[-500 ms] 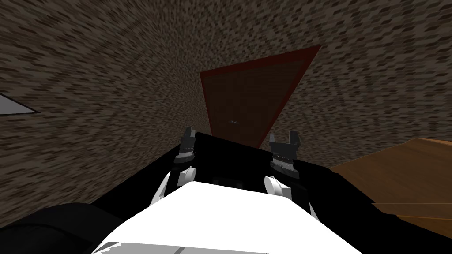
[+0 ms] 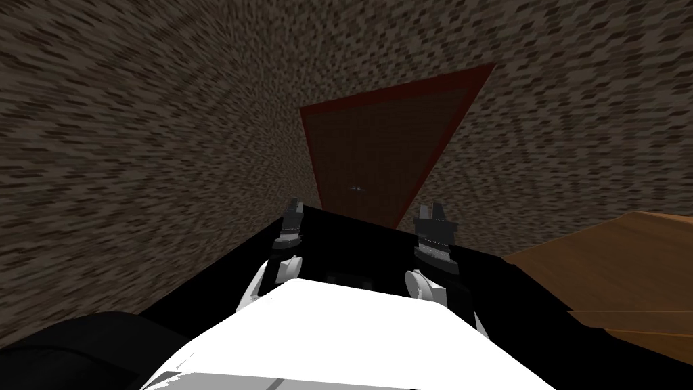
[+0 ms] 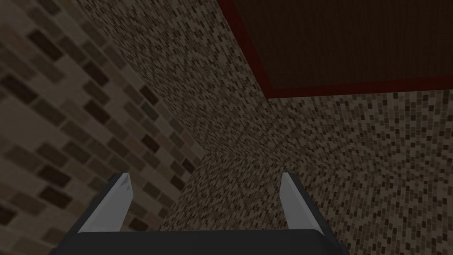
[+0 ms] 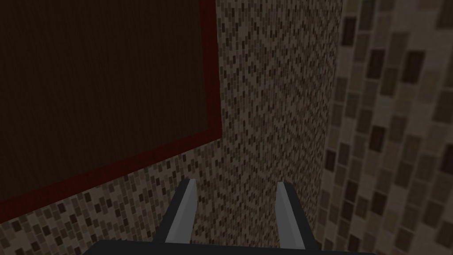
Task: Pull the door open
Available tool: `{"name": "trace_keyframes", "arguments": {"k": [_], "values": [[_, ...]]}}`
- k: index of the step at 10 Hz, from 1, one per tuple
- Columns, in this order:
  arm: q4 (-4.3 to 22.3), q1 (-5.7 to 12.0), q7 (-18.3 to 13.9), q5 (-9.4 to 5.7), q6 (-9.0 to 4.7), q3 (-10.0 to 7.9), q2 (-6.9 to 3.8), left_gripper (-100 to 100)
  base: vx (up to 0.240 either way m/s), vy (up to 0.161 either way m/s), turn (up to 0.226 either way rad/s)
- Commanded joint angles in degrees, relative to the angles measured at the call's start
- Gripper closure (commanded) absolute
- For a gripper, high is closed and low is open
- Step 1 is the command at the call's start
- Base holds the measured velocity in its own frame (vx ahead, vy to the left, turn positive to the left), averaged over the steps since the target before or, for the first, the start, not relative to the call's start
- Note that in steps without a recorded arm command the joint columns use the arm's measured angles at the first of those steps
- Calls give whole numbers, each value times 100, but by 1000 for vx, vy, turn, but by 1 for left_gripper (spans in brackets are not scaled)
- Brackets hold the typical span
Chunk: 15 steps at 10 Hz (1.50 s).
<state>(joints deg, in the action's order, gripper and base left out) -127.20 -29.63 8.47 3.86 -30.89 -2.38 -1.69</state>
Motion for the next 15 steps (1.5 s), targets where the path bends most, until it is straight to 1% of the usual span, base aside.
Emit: {"name": "trace_keyframes", "arguments": {"k": [1,2,3,4,6,7,9,10,15], "values": [[187,49,-50,-20,-39,7,-52,-100,120,-14,-53],[337,93,-87,-37,-68,6,-92,-100,136,-14,-72],[428,120,-110,-47,-86,5,-114,-100,135,-30,-52],[616,176,-157,-68,-124,3,-158,-100,140,-26,-59],[805,231,-204,-90,-161,1,-202,-100,124,-28,-49],[1009,291,-254,-113,-202,-1,-246,-100,127,-17,-72],[1228,356,-309,-138,-245,-4,-291,-100,128,-8,-57],[1447,420,-363,-163,-289,-6,-336,-100,133,-21,-75],[2043,596,-511,-231,-407,-12,-447,-100,109,-17,-58]]}}
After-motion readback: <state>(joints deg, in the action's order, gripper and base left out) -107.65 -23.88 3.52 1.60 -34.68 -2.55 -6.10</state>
